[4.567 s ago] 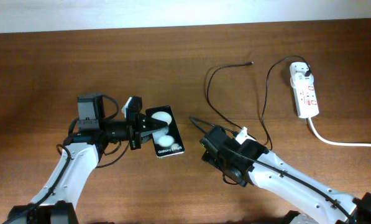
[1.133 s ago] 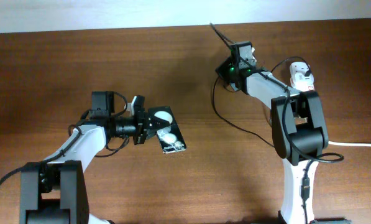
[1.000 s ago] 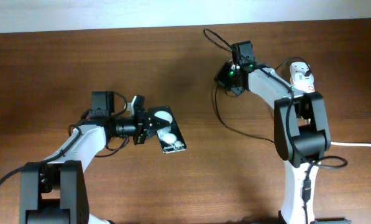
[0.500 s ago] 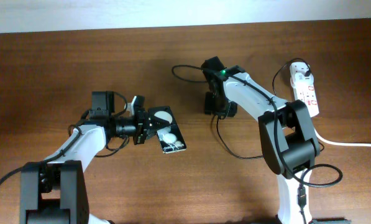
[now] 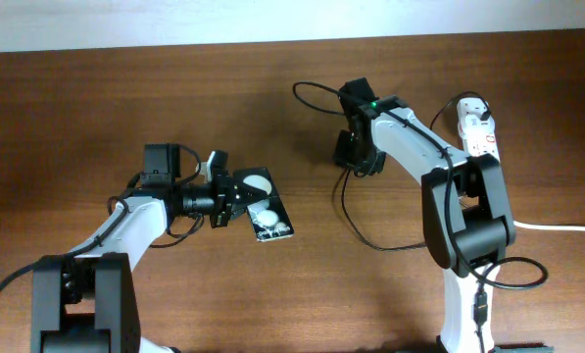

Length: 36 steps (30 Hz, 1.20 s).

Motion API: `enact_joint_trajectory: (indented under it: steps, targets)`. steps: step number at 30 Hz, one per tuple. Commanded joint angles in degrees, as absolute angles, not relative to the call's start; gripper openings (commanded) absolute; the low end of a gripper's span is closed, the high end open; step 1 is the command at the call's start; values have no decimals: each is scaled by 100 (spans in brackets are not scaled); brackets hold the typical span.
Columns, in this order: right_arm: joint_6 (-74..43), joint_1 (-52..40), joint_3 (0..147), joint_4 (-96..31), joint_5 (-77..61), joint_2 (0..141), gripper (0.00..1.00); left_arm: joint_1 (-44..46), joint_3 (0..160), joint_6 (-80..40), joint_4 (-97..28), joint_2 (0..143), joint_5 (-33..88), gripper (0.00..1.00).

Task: Plug charger to phone and switch on socket
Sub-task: 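Lift the cable connector end with the right gripper toward the phone, then swing the right gripper with the USB-C plug under the phone's bottom edge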

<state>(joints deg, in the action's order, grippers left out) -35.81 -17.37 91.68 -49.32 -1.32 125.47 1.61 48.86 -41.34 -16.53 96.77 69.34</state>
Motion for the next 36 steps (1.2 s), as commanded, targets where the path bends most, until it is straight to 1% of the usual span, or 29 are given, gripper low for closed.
enact_joint_trajectory:
  steps: [1,7,11,12,13,16,20,24,27,31,33,36]
  targets:
    - [-3603,-1800,8807,-5157,250,13152,34,172,4921,-4023,-1638,9682,7067,0]
    - [-3778,-2279,8807,-5317,1302,13152,34,172,4921,-4023,-1640,9682,7067,0]
    - [-3970,-2281,8807,-5315,1361,13152,30,172,4921,-4023,-1640,9682,7065,0]
    - [-3970,-2281,8807,-5312,1356,13152,27,172,4921,-4023,-1640,9682,7061,0]
    - [-3970,-2281,8807,-5315,1356,13152,23,172,4921,-4023,-1640,9682,7019,0]
    - [-3970,-2281,8809,-5345,1328,13152,4,172,4921,-4023,-1645,9682,6799,0]
    - [-3946,-2281,8809,-5419,1135,13111,4,172,4921,-4023,-1708,9682,6775,0]
    - [-3918,-2287,8809,-5682,854,12626,4,172,4921,-4023,-1765,9682,6764,0]
    - [-3275,-2285,8809,-5714,130,11782,4,174,4921,-4021,-1772,9682,6768,0]
    - [-3247,-2287,8809,-5988,-244,10575,4,172,4921,-4021,-1769,9682,6766,0]
    - [-2816,-2287,8809,-6217,-550,9819,4,174,4921,-4021,-1769,9682,6766,0]
    - [-2377,-2287,8809,-6716,-832,9179,4,174,4921,-4021,-1769,9682,6803,0]
